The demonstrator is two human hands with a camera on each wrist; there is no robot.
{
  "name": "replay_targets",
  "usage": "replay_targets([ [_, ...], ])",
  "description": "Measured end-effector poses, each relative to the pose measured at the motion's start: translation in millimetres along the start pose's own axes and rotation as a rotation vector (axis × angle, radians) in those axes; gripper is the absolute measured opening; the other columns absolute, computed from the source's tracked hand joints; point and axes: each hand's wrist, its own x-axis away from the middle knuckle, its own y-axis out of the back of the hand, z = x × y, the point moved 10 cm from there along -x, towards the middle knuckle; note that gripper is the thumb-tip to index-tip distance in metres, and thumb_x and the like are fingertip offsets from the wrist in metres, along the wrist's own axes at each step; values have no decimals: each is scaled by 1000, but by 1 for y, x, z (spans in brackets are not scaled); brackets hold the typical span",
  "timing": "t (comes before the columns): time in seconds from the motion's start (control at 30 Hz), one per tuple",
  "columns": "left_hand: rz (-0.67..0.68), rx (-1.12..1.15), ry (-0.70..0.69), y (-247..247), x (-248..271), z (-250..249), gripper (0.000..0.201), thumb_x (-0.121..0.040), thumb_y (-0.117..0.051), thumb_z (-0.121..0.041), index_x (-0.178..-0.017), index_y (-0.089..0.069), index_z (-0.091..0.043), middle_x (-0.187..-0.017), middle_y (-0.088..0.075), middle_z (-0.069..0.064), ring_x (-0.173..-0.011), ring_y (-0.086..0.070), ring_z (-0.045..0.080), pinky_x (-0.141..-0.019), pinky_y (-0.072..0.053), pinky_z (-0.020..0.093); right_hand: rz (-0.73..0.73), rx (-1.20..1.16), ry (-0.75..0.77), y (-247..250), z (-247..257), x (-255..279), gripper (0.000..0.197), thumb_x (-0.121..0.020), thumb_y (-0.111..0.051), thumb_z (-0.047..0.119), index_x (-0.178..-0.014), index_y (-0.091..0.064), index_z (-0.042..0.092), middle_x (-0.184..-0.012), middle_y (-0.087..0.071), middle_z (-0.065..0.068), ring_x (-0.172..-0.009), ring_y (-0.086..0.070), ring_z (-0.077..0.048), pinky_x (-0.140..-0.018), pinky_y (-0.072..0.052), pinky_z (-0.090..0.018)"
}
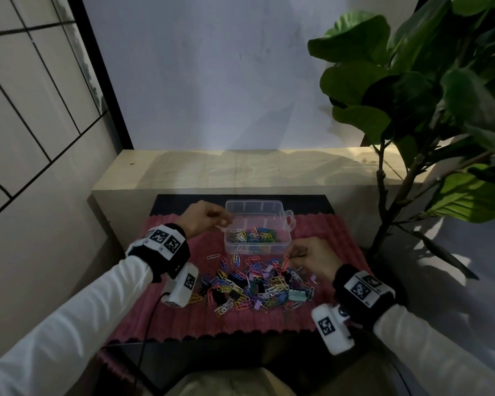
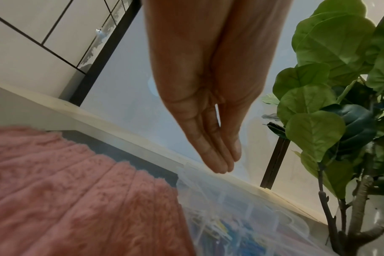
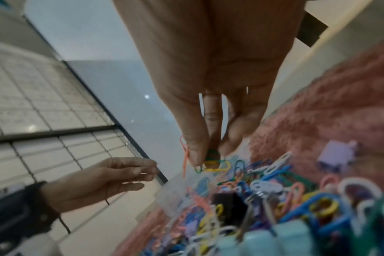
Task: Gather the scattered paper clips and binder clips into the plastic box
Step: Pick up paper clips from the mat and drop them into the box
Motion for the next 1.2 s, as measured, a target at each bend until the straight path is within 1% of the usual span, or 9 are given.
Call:
replay_targets([
  [0.23, 79, -214, -42, -17, 25, 7, 18, -86, -57, -6, -98, -69, -10, -86, -68, -3, -69, -59, -12, -70, -41, 1, 106, 308, 74, -18, 23, -7, 9, -75, -71, 5, -84, -67, 7, -72, -63, 0, -64, -57, -5, -62, -43, -12],
  [0.33, 235, -373, -41, -45, 37, 15, 21, -86, -57, -7, -104, -67, -11, -107, -68, 3, -95, -61, 4, -88, -38, 12, 166, 388, 82, -30, 28, -12, 14, -78, -68, 6, -91, -65, 5, -78, -62, -1, -69, -57, -8, -64, -43, -16],
  [0.43, 186, -482, -66, -49, 40, 22, 25, -86, -57, -11, -110, -64, -13, -116, -65, 1, -106, -60, 14, -90, -36, 15, 173, 327, 67, -28, 35, -16, 11, -82, -62, 4, -92, -64, 7, -74, -64, -4, -55, -58, 0, -57, -47, -14],
  [0.57, 64, -497, -8, -39, 36, 34, 23, -86, -57, -14, -109, -61, -12, -113, -66, 6, -102, -61, 21, -91, -45, 28, 9, 169, 83, 8, 58, -34, 9, -84, -59, 2, -88, -64, 9, -70, -66, 0, -54, -62, -2, -54, -51, -12],
  [0.67, 70, -508, 39, -49, 32, 38, 23, -85, -58, -18, -106, -61, -10, -112, -65, 9, -103, -60, 24, -93, -46, 34, -84, 182, 71, 27, 71, -54, 11, -83, -57, -3, -91, -64, 1, -76, -68, -13, -55, -62, -8, -51, -51, -14],
  [0.83, 96, -518, 80, -67, 26, 30, 31, -83, -62, -26, -106, -60, -4, -113, -61, 13, -104, -56, 26, -91, -44, 34, -35, 444, 50, 12, 72, -68, 24, -86, -52, -2, -105, -66, 1, -108, -68, -17, -98, -65, -26, -90, -52, -31],
  [0.97, 127, -521, 46, -72, 27, 29, 33, -76, -69, -17, -104, -57, -3, -108, -63, 14, -100, -58, 27, -84, -44, 32, -81, 499, 141, 19, 65, -48, 17, -84, -56, -1, -93, -69, 4, -96, -70, -11, -86, -66, -21, -79, -52, -27],
  [1.07, 171, -533, 0, -76, 31, 26, 31, -79, -65, -13, -108, -58, -4, -104, -65, 13, -97, -60, 26, -82, -45, 30, 32, 551, 173, 11, 43, -27, 10, -83, -60, 1, -87, -68, 5, -87, -69, -7, -70, -60, -9, -75, -49, -24],
  [1.2, 196, -549, 4, -75, 32, 23, 29, -81, -63, -15, -107, -59, -3, -107, -66, 13, -99, -61, 25, -86, -46, 31, 155, 659, 83, 0, 7, -17, 26, -83, -59, 1, -105, -64, 13, -102, -65, -5, -92, -62, -17, -80, -47, -23],
])
